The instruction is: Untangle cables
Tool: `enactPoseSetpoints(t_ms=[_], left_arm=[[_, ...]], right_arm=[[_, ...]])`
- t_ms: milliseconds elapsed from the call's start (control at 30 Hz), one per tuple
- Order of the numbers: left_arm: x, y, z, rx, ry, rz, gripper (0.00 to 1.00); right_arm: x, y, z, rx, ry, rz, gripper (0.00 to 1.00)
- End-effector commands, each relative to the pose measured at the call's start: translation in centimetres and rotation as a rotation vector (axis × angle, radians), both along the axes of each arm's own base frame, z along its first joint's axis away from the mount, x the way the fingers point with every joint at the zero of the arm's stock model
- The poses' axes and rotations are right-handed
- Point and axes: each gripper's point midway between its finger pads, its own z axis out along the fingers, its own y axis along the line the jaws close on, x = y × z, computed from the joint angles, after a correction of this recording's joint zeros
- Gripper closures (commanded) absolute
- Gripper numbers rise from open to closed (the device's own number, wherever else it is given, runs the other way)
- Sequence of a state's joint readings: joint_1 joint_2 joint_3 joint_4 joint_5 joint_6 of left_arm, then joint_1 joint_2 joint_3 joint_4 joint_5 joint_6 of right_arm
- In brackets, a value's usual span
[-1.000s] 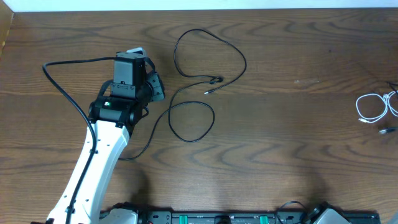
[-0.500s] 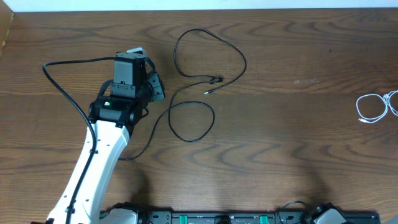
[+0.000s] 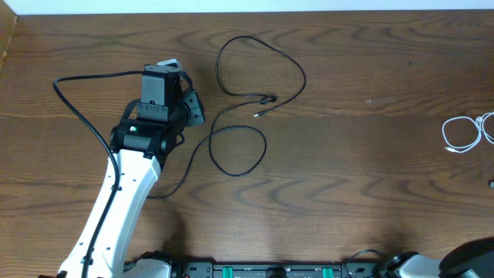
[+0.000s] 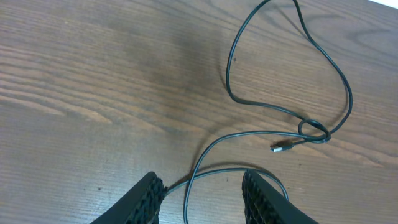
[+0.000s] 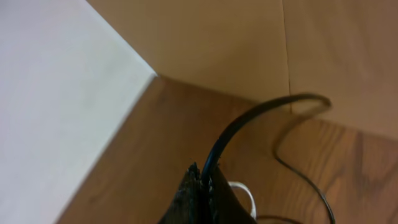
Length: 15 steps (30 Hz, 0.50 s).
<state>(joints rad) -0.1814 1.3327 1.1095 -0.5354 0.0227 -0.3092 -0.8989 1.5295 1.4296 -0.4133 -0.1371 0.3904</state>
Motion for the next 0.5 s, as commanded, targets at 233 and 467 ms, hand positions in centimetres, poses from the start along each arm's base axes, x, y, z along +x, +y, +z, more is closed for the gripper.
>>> enactPoseSetpoints(t_ms=[233, 467], left_arm=[[0.2, 0.2, 0.1, 0.018, -0.002, -0.002, 0.58], [0.2, 0.2, 0.1, 0.018, -0.002, -0.002, 0.58]], right_arm=[[1.4, -0.2, -2.6, 0.054, 0.028, 0.066, 0.37], [2.2, 0.9, -2.3, 0.073, 0.000, 0.134, 0.22]])
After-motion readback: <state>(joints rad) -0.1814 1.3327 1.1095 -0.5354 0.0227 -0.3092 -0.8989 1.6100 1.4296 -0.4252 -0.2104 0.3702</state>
